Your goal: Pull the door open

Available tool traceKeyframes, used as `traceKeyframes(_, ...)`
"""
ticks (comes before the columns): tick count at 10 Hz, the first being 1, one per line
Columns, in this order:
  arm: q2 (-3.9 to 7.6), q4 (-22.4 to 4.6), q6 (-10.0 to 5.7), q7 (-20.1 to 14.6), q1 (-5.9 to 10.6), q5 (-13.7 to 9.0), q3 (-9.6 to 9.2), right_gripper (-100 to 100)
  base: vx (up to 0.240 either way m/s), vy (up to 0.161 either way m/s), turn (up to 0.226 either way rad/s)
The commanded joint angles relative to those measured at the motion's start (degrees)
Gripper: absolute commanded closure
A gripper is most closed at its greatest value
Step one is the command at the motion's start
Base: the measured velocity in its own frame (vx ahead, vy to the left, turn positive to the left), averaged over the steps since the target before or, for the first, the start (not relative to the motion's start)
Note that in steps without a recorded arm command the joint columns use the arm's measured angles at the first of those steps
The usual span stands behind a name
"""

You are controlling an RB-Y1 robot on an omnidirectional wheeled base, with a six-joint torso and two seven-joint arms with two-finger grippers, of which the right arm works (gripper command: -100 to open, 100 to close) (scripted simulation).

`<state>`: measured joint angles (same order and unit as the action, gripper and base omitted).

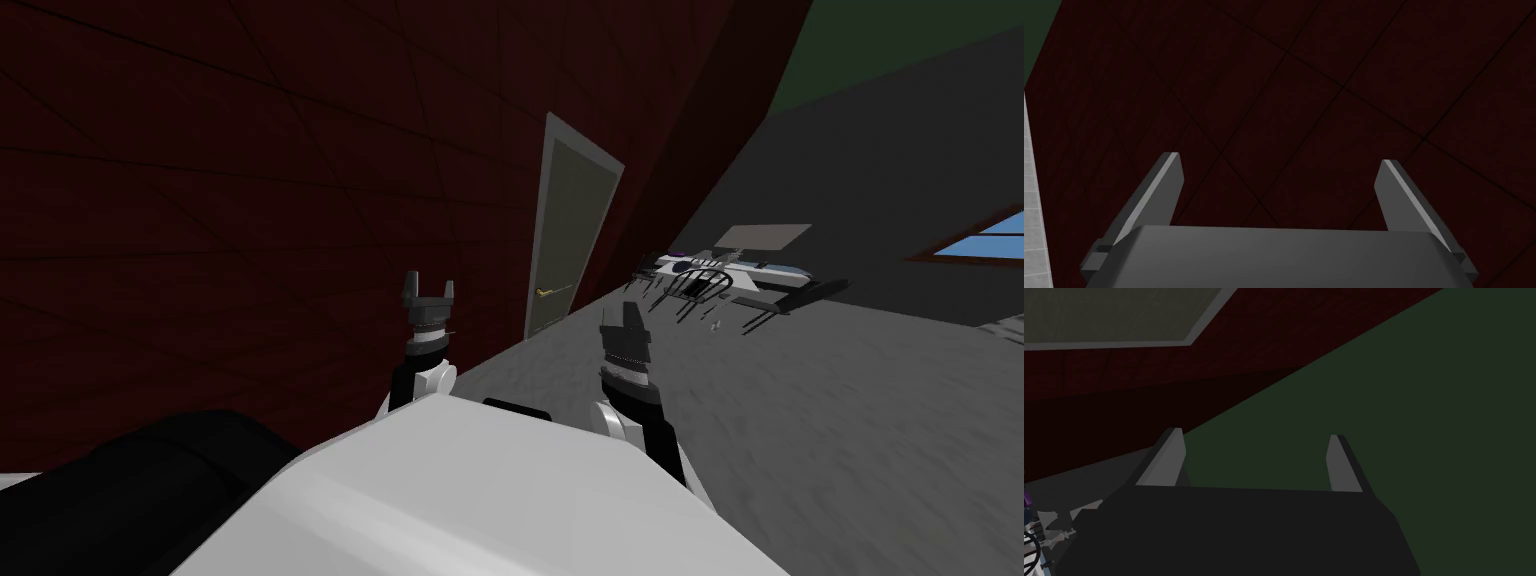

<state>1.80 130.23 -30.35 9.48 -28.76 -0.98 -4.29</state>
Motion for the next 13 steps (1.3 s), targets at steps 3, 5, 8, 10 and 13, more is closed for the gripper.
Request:
traceKeyframes(3,0.62,-4.7,-0.87,-0.8,1.84,-0.1,0.46,-100,0.051,-0.06,0.127)
traceKeyframes(5,0.97,-7.7,-1.42,-1.4,3.0,-0.1,0.75,-100,0.068,-0.075,0.1)
traceKeyframes(8,1.57,-12.9,-2.4,-2.3,5.09,-0.1,1.28,-100,0.067,-0.072,0.14)
traceKeyframes(10,2.0,-16.7,-3.16,-3.0,6.69,-0.2,1.68,-100,0.061,-0.107,0.176)
traceKeyframes(13,2.45,-21.0,-4.01,-3.8,8.51,-0.2,2.14,-100,0.052,-0.061,0.112)
